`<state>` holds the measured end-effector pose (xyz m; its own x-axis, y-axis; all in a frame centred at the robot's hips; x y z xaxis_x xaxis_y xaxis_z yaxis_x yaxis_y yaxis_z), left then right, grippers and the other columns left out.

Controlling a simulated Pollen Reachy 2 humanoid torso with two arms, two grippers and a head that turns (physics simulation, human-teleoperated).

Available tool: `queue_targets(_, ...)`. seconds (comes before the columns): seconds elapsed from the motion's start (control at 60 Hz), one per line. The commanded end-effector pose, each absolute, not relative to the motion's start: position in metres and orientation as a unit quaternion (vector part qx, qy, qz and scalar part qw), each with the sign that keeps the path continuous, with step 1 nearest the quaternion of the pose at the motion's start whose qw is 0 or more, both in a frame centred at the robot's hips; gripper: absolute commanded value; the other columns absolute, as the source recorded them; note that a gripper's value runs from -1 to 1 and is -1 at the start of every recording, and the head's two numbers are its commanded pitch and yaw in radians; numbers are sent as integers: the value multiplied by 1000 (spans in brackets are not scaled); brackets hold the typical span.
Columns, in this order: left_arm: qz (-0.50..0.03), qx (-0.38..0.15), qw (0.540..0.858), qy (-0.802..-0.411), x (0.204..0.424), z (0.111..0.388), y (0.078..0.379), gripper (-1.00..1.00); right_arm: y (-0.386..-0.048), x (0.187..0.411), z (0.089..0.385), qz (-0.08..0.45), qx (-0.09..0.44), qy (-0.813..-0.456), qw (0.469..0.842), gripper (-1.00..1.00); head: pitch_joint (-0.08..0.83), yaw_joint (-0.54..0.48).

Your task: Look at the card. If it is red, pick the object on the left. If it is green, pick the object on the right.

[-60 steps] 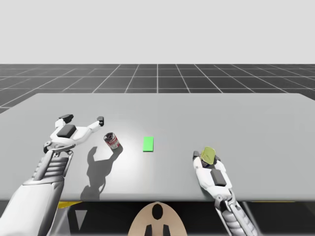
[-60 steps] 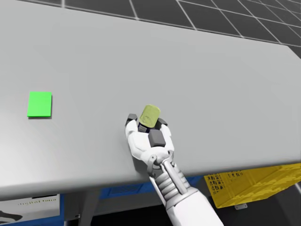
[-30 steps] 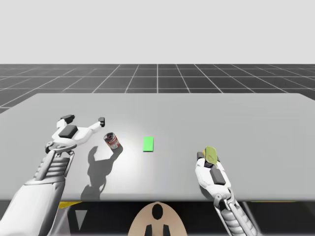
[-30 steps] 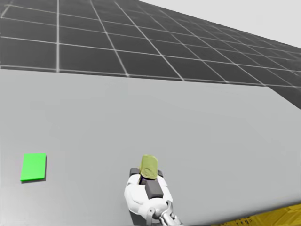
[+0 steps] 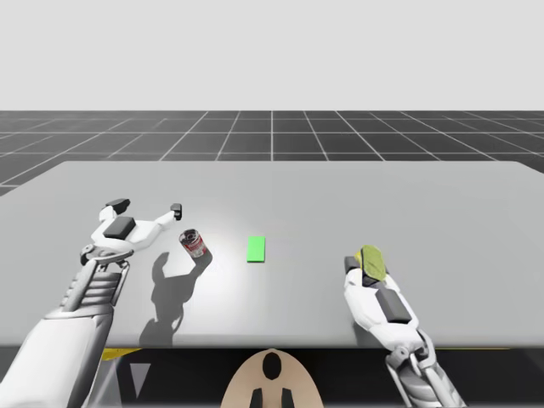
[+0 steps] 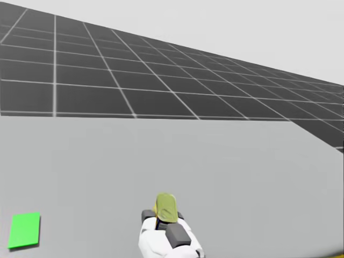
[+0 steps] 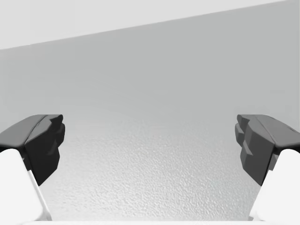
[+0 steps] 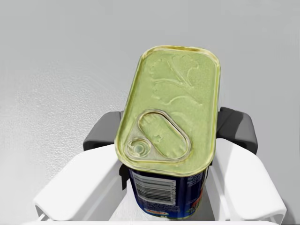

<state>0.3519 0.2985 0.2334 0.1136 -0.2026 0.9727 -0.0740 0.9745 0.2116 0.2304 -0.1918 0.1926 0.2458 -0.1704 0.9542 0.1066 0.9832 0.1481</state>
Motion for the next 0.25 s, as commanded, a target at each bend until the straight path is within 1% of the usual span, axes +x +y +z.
queue_targets(0.017, -47, 113, 740, -662, 353, 232, 297, -1000, -188, 233, 264, -74, 57, -680, 728, 1000, 334, -447)
queue_targets(0.083, -47, 113, 740, -662, 353, 232, 297, -1000, -190, 233, 279, -68, 56, -693, 716, 1000, 333, -449)
queue_targets(0.1, -48, 114, 739, -662, 353, 231, 297, -1000, -192, 232, 290, -64, 55, -703, 707, 1000, 333, -450)
queue_targets(0.25, -46, 115, 739, -662, 354, 231, 297, -1000, -197, 227, 336, -45, 37, -751, 658, 1000, 324, -447)
